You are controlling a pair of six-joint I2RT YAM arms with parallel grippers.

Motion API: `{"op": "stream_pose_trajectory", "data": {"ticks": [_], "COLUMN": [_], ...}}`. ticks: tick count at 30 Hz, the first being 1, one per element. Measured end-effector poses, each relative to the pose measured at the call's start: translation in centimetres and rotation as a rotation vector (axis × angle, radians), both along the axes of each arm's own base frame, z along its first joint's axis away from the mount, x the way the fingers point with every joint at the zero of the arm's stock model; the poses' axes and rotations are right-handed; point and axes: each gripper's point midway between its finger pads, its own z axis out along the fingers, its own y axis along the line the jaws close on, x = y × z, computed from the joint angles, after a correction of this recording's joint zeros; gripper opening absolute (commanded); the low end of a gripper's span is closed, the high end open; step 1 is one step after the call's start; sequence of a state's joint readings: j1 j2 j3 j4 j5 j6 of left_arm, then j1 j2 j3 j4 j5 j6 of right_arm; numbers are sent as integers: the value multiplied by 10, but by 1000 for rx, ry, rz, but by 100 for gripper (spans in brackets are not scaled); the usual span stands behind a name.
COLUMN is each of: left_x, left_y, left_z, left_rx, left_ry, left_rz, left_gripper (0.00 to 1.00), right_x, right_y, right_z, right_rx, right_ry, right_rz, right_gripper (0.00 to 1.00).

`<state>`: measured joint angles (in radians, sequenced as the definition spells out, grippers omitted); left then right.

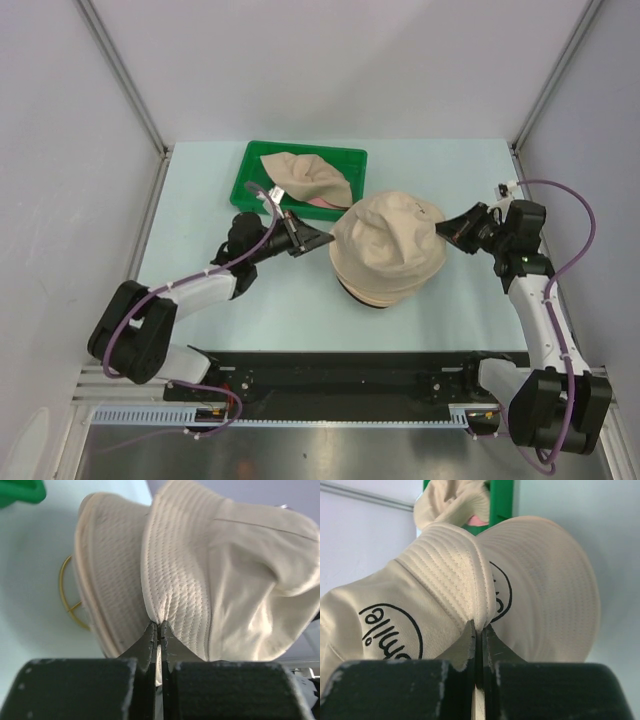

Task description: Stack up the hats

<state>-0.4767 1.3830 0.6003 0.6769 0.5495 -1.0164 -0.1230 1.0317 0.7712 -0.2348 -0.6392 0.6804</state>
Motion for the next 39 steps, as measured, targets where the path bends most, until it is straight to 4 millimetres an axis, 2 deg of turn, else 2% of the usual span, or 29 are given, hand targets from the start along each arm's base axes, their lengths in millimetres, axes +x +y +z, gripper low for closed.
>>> {"op": "stream_pose_trajectory", "data": {"ticks": [4, 6, 14, 19, 23, 29, 31, 32, 35, 37, 39], "left_x": [1, 1, 7, 12, 19, 23, 26, 27, 28, 29, 30], "left_y": [-4, -5, -11, -17, -22, -22, -21, -20, -18, -17, -15], "left_z": [-23, -26, -30, -18, -10, -20, -22, -23, -27, -29, -31], "left_rx": [57, 64, 80, 87, 101, 148, 168, 175, 198, 210, 223], "left_ry": [65, 76, 89, 66, 44, 80, 83, 86, 89, 90, 81], "left_rz": [-12, -14, -12, -18, -23, -8, 6, 11, 21, 29, 35], "left_gripper": [0, 0, 0, 0, 0, 0, 0, 0, 0, 0, 0], "right_x": [-1, 0, 7, 15, 21, 26, 27, 27, 25, 18, 12], "right_y": [-7, -8, -19, -24, -17, 1, 5, 6, 5, -2, -8], "right_z": [-11, -15, -37, -61, -79, -88, -89, -88, -89, -92, -93], "right_rx": [-15, -14, -41, -77, -141, -246, -270, -279, -318, -354, -374], "right_ry": [22, 31, 76, 145, 197, 205, 202, 200, 202, 227, 249], "right_rz": [-46, -63, -133, -166, -170, -153, -151, -151, -153, -164, -180], "right_gripper": [0, 0, 0, 0, 0, 1, 11, 29, 66, 73, 74]}}
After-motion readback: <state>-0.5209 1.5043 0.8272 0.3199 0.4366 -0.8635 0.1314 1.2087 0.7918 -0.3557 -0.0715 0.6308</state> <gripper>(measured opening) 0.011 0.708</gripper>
